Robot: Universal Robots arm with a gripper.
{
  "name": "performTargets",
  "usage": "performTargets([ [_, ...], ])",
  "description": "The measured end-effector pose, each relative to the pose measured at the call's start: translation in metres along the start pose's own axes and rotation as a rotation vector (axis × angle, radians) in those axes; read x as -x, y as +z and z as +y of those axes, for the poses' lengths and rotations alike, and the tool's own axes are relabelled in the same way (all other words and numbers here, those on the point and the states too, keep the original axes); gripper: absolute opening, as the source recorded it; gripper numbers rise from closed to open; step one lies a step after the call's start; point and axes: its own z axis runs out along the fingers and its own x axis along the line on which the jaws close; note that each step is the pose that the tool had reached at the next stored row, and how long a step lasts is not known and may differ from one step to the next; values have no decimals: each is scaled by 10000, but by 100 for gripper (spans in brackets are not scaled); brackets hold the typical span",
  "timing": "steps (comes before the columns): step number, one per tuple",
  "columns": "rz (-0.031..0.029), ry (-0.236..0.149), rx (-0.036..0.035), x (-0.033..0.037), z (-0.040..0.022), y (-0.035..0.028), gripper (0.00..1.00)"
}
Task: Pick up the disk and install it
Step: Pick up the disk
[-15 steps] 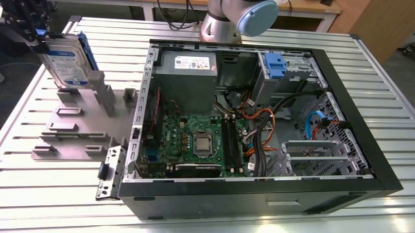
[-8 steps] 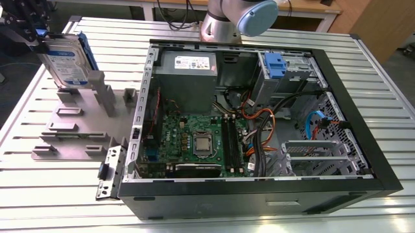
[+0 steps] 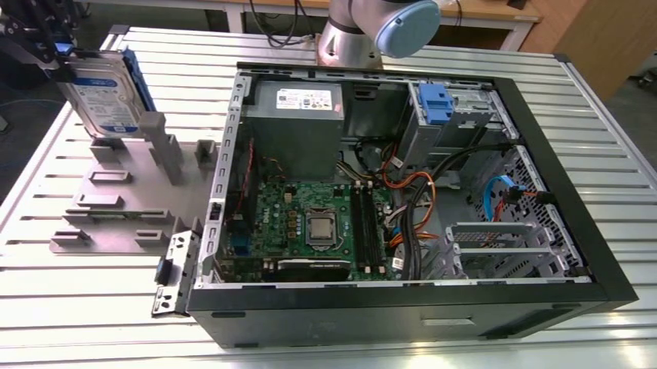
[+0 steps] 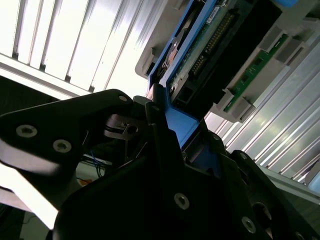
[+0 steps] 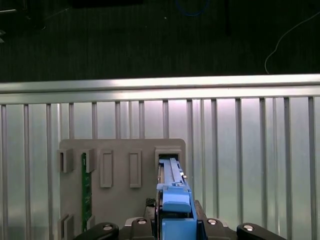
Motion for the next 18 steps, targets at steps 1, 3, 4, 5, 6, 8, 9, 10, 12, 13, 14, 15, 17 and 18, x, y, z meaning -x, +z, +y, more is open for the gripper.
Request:
performTargets([
  [1, 3, 0, 2, 0, 0, -4, 36],
  [3, 6, 0, 0, 0, 0, -7, 36],
  [4, 8, 0, 1, 0, 0, -9, 36],
  [5, 10, 0, 2, 0, 0, -12, 36],
  [6, 11, 0, 2, 0, 0, -13, 36],
  [8, 14, 0, 2, 0, 0, -19, 36],
  [9, 14, 0, 2, 0, 0, -20, 36],
  [10, 14, 0, 3, 0, 0, -22, 36],
  [12, 14, 1, 1, 0, 0, -27, 36],
  [13, 13, 1, 1, 0, 0, -29, 36],
  [14, 14, 1, 2, 0, 0, -33, 36],
  [15, 14, 0, 2, 0, 0, -35, 36],
  [17, 14, 0, 2, -1, 0, -39, 36],
  [18, 14, 0, 3, -1, 0, -41, 36],
])
